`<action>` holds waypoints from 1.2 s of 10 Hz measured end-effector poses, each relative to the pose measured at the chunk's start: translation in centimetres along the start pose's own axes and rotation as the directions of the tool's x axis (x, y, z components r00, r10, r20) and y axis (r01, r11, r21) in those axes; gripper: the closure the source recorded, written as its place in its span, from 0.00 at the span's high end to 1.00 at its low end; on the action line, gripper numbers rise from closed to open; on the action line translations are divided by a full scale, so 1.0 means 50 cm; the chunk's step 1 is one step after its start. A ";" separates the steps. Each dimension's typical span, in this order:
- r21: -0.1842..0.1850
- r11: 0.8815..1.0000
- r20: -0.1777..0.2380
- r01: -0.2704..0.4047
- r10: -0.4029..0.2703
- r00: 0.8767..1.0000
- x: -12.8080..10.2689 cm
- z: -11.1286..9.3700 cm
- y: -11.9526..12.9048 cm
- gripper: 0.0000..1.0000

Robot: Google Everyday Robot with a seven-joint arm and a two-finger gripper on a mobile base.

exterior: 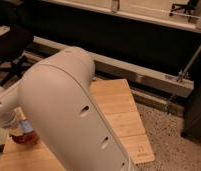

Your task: Place the white sponge in the ceramic bowl

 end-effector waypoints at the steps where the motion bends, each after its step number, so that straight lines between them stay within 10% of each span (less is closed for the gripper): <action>1: -0.049 0.999 0.003 0.007 -0.006 1.000 0.005 0.033 0.001 0.04; 3: -0.150 0.988 0.036 0.023 -0.018 0.999 0.001 0.077 0.019 0.21; 5: -0.246 0.966 0.151 0.072 -0.035 0.988 -0.014 0.073 0.023 0.43; 9: -0.268 0.945 0.247 0.187 -0.120 0.961 -0.003 0.043 0.010 0.78; 12: -0.273 0.936 0.245 0.221 -0.155 0.957 0.015 0.041 0.006 0.80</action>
